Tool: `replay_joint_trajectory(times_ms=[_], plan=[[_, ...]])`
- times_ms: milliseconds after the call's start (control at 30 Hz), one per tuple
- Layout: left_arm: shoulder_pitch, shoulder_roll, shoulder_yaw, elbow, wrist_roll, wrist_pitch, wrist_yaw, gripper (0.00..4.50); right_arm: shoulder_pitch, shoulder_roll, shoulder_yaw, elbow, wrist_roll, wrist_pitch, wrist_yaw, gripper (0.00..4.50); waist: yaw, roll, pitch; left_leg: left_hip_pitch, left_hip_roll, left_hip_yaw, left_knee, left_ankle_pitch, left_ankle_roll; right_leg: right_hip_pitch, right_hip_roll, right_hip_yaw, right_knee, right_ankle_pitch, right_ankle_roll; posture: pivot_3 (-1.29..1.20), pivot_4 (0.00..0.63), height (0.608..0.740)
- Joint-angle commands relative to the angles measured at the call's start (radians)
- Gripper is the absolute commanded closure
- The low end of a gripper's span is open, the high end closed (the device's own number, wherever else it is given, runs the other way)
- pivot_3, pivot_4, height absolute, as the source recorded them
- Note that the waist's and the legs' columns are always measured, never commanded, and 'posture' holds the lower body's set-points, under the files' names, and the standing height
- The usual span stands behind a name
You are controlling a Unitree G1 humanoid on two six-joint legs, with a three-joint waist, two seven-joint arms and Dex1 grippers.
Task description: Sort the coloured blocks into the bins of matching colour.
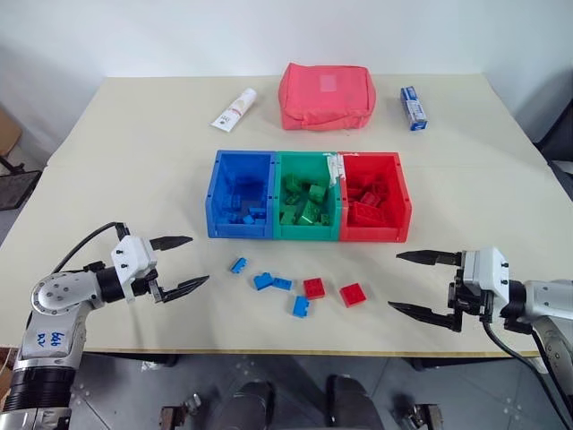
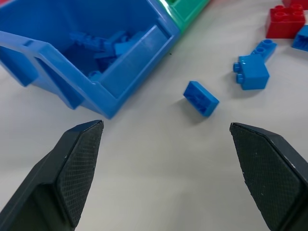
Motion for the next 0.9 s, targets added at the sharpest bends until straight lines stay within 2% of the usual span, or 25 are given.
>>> replay_joint_trajectory(times_ms=[33,167,267,400,600,700,900], plan=[[0.0,0.006,0.008,-0.017,-0.017,-0.003,-0.007,0.04,-0.007,0.014,-0.038,-0.001,-0.002,-0.014,-0.032,0.0,0.001,0.0,0.0,0.0,0.0,0.0,0.0,0.0,0.0,0.0,0.0,0.0,0.0,0.0,0.0,0.0,0.15,0.74],[0.014,-0.011,-0.021,-0.115,-0.083,0.065,-0.047,0.04,0.039,-0.024,-0.104,0.078,-0.022,-0.049,-0.005,0.0,0.003,0.0,0.0,0.0,0.0,0.0,0.0,0.0,0.0,0.0,0.0,0.0,0.0,0.0,0.0,0.0,0.15,0.74],[0.031,-0.007,-0.075,-0.208,-0.076,0.068,-0.081,0.04,0.058,-0.074,-0.148,0.194,-0.062,-0.106,0.039,0.0,0.012,0.0,0.0,0.0,-0.001,0.0,0.0,0.0,0.001,0.0,0.0,0.0,0.0,0.0,0.0,0.0,0.15,0.74],[0.036,-0.023,-0.134,-0.284,-0.041,0.018,-0.09,0.04,0.043,-0.13,-0.124,0.303,-0.099,-0.166,0.123,0.0,0.014,0.0,0.0,0.001,0.0,0.002,0.0,0.0,0.001,0.0,0.0,0.001,0.0,0.0,0.0,0.0,0.15,0.74],[0.037,-0.043,-0.167,-0.32,-0.027,0.006,-0.063,0.04,-0.087,-0.103,0.039,0.22,-0.094,-0.081,0.172,0.0,-0.006,0.0,0.0,0.005,0.005,0.009,-0.001,-0.001,-0.002,0.0,0.002,0.001,0.001,0.001,-0.001,0.0,0.15,0.74],[0.051,-0.042,-0.166,-0.323,-0.023,0.006,-0.053,0.04,-0.199,-0.061,0.172,0.179,-0.132,-0.028,0.182,0.0,-0.005,0.0,0.0,0.005,0.008,0.01,0.0,-0.003,-0.003,0.0,0.005,0.0,0.0,0.002,-0.003,0.0,0.15,0.74],[0.089,-0.042,-0.157,-0.331,-0.019,0.015,-0.022,0.04,-0.359,0.04,0.358,0.302,-0.256,-0.077,0.208,0.0,0.005,0.0,0.0,0.006,0.01,0.01,-0.001,-0.004,-0.004,0.0,0.007,0.001,-0.001,0.002,-0.005,0.0,0.15,0.74]])
